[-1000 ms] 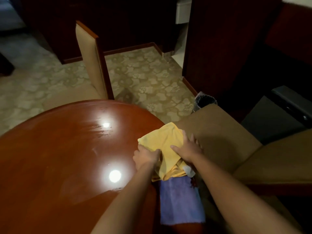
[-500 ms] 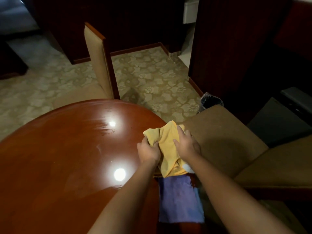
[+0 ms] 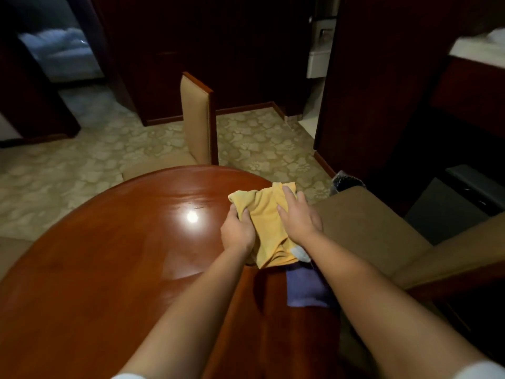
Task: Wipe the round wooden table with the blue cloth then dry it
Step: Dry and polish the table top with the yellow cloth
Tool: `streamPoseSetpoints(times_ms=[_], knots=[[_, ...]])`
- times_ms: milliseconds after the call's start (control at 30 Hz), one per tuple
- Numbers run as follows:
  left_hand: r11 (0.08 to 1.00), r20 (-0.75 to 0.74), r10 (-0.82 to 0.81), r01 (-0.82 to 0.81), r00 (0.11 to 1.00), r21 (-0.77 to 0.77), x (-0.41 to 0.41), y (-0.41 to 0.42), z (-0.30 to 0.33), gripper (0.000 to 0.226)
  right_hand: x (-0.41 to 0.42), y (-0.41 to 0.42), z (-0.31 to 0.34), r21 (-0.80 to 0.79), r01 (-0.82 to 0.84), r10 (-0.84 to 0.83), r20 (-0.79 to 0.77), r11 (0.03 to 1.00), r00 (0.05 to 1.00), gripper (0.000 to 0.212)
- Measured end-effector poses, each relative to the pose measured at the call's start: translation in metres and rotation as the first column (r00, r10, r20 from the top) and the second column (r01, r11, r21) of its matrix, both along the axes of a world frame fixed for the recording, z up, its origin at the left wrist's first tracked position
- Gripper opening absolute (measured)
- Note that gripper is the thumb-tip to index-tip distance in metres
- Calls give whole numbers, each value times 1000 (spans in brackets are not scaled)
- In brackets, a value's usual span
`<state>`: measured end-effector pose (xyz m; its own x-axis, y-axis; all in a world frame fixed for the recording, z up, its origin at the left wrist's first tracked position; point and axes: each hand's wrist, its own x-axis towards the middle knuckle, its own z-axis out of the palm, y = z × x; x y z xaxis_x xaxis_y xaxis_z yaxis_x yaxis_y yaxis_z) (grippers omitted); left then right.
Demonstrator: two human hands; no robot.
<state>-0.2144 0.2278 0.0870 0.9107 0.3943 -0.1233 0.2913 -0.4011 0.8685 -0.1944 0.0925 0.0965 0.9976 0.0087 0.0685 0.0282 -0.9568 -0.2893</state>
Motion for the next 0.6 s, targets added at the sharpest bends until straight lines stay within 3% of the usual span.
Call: streamPoseSetpoints(times_ms=[200,333,433,600], knots=[[991,-62,110,-115,992,-70,-82,57,3,53,-68,58,-3,70,-86,87,-19,994,996,53],[1000,-50,19,-20,999,-7,-139,93,-7,47,-118,93,-11,30,-119,120,-63,992,991,51],[997,-126,-56,49,990,-58,-167,122,-20,42,-152,111,-20,-1,-104,103,-98,995,990,45],[941,-328,-235,129,915,-312,-212,157,-31,103,-190,136,-30,-9,-101,98,-183,995,978,33]])
